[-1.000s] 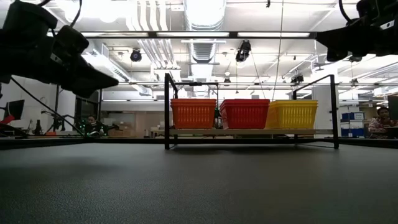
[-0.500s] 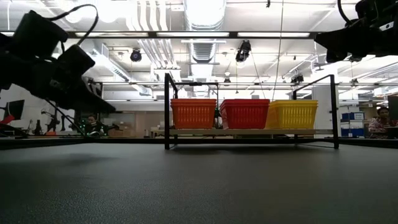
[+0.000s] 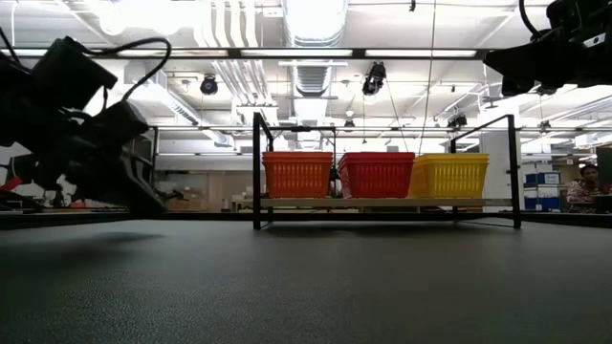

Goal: Stack baskets on shelf by color
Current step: Return to Home Position

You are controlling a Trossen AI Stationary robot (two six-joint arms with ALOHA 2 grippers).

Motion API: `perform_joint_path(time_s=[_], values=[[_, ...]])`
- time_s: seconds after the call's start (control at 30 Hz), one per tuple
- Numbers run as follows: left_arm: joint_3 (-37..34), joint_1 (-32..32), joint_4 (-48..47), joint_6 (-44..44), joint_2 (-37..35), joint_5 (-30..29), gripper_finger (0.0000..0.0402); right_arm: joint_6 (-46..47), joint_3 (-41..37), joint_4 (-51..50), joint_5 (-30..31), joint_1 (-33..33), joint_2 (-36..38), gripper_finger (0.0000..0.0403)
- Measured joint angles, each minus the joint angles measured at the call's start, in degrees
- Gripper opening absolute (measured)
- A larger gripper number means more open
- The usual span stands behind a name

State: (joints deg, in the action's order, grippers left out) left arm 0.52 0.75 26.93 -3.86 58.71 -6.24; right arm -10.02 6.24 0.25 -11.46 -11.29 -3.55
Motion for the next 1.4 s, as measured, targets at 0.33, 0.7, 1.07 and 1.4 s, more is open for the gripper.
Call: perform_joint_path(time_s=[0.33,0.7,1.07,1.4], values=[[0.13,-0.02,0.87,0.0,6.47,0.0,0.0,-0.02,0.0,0.0,0.0,0.0,-0.02,0.0009],[0.19,0.0,8.95,0.0,11.07,0.02,0.0,-0.01,0.0,-0.01,0.0,0.0,-0.02,0.0009],[0.3,-0.01,13.12,0.0,12.94,0.02,0.0,-0.02,0.0,0.0,0.0,0.0,-0.04,0.0009],[0.3,0.0,13.18,0.0,12.84,0.02,0.0,-0.02,0.0,0.0,0.0,0.0,-0.02,0.0009]])
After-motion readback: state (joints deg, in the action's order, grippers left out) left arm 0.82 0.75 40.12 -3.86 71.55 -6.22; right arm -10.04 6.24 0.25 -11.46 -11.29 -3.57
